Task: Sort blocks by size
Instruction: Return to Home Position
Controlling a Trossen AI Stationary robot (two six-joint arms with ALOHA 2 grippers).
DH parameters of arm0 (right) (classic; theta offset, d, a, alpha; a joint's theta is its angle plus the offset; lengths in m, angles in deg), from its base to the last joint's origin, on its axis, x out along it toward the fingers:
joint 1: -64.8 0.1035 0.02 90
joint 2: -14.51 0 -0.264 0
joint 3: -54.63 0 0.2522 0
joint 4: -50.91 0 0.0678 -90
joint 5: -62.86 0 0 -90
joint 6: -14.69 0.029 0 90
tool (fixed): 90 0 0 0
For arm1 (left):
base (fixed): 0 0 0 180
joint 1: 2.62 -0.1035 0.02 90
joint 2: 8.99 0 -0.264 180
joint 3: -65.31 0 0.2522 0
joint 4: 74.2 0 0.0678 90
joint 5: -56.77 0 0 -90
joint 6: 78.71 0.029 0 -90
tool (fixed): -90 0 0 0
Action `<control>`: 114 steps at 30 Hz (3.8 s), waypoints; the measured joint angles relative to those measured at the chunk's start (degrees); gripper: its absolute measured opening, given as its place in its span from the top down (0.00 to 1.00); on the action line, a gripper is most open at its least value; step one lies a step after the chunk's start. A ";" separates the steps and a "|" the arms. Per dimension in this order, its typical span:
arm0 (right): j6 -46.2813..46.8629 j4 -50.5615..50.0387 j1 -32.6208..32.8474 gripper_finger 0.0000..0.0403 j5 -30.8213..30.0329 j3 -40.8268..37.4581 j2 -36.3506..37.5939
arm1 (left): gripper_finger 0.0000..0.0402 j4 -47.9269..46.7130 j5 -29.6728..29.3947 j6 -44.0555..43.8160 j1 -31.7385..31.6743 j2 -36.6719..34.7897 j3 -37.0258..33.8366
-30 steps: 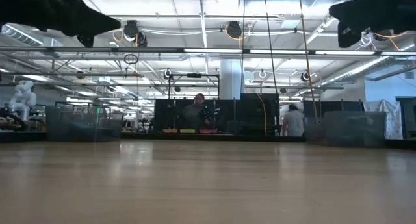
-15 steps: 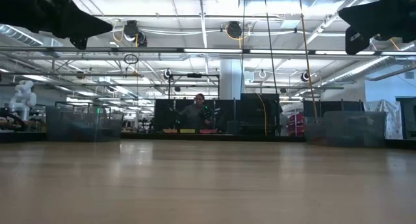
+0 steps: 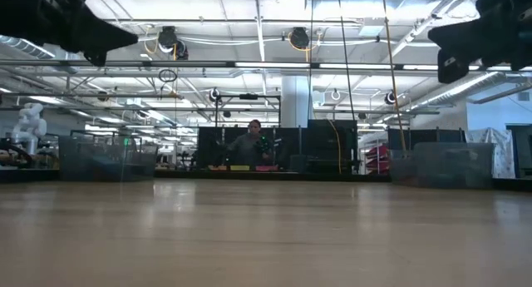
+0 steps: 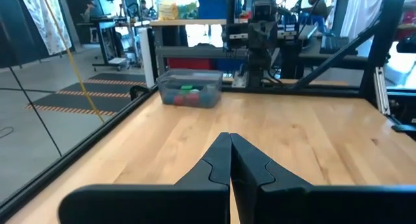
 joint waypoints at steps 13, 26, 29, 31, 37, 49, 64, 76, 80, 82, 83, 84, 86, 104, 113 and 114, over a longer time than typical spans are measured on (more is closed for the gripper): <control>2.84 0.70 -0.04 1.00 0.07 -3.67 0.00 | 0.99 1.73 -0.98 -1.09 -0.07 -10.56 -9.38; 0.03 3.75 -0.02 1.00 0.09 -3.67 -0.02 | 0.99 3.64 0.10 -1.58 -0.11 -10.56 -11.06; 0.00 3.31 -0.02 1.00 0.22 -3.67 -0.02 | 0.99 3.64 0.45 -1.56 -0.11 -10.56 -11.07; -0.18 2.91 -0.01 1.00 0.42 -3.65 -0.02 | 0.99 3.72 1.71 -1.51 -0.11 -10.56 -11.16; 0.28 -0.98 0.02 1.00 0.39 -3.61 -0.10 | 0.99 3.79 4.21 -1.10 -0.11 -10.53 -11.27; -0.20 -0.44 0.17 1.00 0.58 -3.60 -0.33 | 0.99 3.74 4.16 -0.43 -0.21 -7.47 -11.30; 3.01 -1.00 0.13 1.00 0.02 -3.60 -0.89 | 0.99 3.53 5.69 -5.32 -0.17 0.60 -11.33; 3.30 -1.00 0.13 1.00 0.07 -3.60 -0.91 | 0.99 9.31 6.46 -6.47 0.04 0.48 -13.32; 3.28 -0.98 0.13 1.00 0.07 -3.60 -0.92 | 0.99 9.35 5.52 -4.26 0.04 0.77 -13.36; 3.28 -0.98 0.13 1.00 0.08 -3.60 -0.90 | 0.99 9.65 4.98 -3.97 0.04 0.61 -13.36; 3.28 -0.96 0.13 1.00 0.09 -3.60 -0.91 | 0.99 9.92 4.89 -3.33 0.04 0.61 -13.36; 3.26 -0.97 0.13 1.00 0.09 -3.60 -0.90 | 0.99 10.31 4.72 -2.26 0.04 0.61 -13.36; 3.26 -0.96 0.13 1.00 0.09 -3.60 -0.90 | 0.99 12.60 4.60 0.16 0.04 0.61 -13.36; 3.23 -0.96 0.13 1.00 0.11 -3.60 -0.90 | 0.99 10.17 5.45 -5.72 -0.11 0.63 -13.36; 3.23 -0.96 0.13 1.00 0.11 -3.60 -0.90 | 0.99 10.37 5.23 -5.76 -0.11 0.61 -13.38; 3.23 -0.96 0.13 1.00 0.11 -3.60 -0.90 | 0.99 10.37 5.22 -5.76 -0.11 0.61 -13.38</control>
